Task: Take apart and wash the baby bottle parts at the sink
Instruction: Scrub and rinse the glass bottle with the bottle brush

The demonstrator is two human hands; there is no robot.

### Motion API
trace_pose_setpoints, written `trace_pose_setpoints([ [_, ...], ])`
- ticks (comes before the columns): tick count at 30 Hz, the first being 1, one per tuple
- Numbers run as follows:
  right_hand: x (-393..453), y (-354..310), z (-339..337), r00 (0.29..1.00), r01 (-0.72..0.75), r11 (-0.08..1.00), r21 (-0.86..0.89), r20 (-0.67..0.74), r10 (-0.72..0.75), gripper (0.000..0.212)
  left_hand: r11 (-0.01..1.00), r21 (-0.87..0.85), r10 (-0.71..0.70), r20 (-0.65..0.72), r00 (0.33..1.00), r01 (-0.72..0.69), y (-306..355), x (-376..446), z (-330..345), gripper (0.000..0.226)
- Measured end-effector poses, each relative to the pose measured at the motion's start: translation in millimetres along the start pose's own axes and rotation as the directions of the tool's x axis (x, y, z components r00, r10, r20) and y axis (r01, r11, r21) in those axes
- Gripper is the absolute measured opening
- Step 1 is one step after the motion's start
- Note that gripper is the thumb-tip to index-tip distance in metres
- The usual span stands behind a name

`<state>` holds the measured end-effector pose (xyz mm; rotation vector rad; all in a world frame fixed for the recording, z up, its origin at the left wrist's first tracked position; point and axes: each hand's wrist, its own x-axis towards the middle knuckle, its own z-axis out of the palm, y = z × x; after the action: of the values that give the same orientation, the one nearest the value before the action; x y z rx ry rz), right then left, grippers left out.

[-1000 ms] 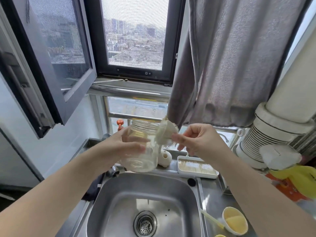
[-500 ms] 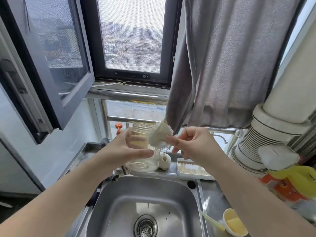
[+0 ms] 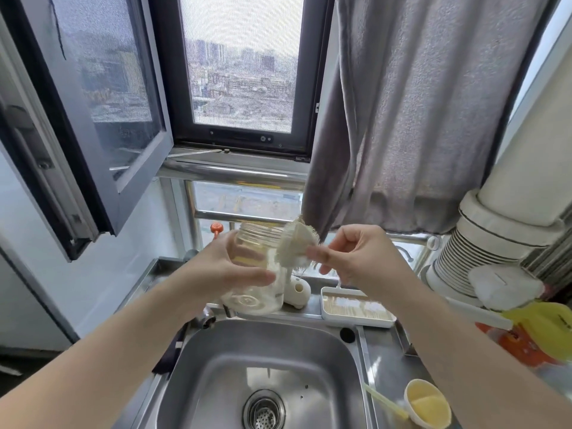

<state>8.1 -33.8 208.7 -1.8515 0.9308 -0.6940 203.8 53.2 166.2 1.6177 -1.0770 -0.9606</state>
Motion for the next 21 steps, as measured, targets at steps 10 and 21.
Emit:
trace_pose_setpoints([
  [10, 4, 6, -6, 0.998, -0.055, 0.998, 0.006, 0.001, 0.055, 0.035, 1.0, -0.013, -0.025, 0.096, 0.995, 0.026, -4, 2, -8, 0.088],
  [21, 9, 12, -3, 0.997, -0.064, 0.998, -0.015, 0.038, 0.064, 0.039, 0.999, -0.03, -0.019, 0.114, 0.993, 0.023, -6, 2, -10, 0.06],
])
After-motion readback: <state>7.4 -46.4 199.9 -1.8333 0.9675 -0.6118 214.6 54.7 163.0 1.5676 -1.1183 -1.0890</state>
